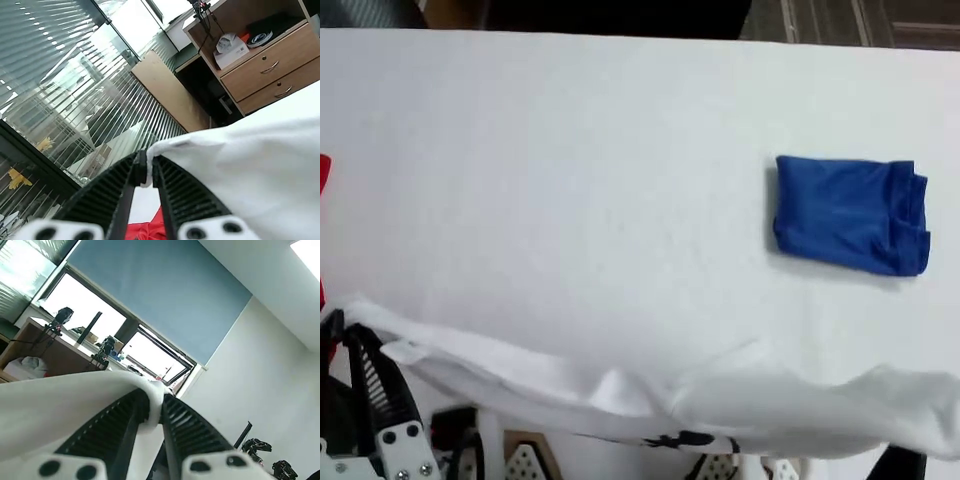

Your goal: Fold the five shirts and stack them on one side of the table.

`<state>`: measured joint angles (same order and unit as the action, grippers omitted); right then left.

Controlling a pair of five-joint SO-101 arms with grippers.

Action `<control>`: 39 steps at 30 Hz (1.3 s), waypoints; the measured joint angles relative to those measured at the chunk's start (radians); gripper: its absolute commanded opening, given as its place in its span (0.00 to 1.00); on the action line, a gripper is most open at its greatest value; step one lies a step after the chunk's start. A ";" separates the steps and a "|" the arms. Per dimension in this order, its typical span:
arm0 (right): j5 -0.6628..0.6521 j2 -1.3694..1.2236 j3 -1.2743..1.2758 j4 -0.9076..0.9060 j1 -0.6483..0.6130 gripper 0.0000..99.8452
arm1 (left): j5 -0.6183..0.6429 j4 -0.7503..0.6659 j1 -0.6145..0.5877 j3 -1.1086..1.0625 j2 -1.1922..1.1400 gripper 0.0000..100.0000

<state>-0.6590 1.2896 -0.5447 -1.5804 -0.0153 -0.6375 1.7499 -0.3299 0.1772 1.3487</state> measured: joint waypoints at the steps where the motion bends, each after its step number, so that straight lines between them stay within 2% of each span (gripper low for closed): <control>1: 0.000 0.000 -0.006 -0.009 -0.012 0.02 | 0.000 0.000 0.000 0.000 0.000 0.02; 4: 0.000 -0.014 0.006 -0.018 -0.041 0.02 | 0.008 -0.012 0.000 -0.041 0.002 0.02; 8: 0.000 -0.087 0.132 0.043 -0.078 0.02 | 0.023 -0.161 0.000 -0.212 0.002 0.02; 13: 0.000 -0.229 0.410 0.270 -0.114 0.02 | 0.025 -0.485 0.002 -0.532 -0.032 0.02; 17: 0.000 -0.362 0.671 0.516 -0.115 0.02 | 0.025 -0.727 0.003 -0.733 -0.175 0.02; 21: 0.000 -0.526 0.861 0.718 -0.109 0.02 | 0.023 -0.893 0.009 -0.783 -0.362 0.02; 24: 0.000 -0.658 0.890 0.832 -0.083 0.02 | 0.023 -0.994 0.017 -0.784 -0.514 0.02; 27: 0.000 -0.796 0.881 0.924 -0.055 0.02 | 0.023 -1.031 0.023 -0.735 -0.672 0.02; 31: 0.000 -0.988 0.760 0.944 -0.028 0.02 | 0.023 -1.036 0.035 -0.559 -0.865 0.02; 39: 0.000 -1.254 0.437 0.878 -0.020 0.02 | 0.023 -0.901 0.048 -0.235 -1.186 0.02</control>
<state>-0.6590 0.0361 -0.1074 -0.7027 -0.0353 -0.6145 0.8493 -0.2823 -0.0575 0.1626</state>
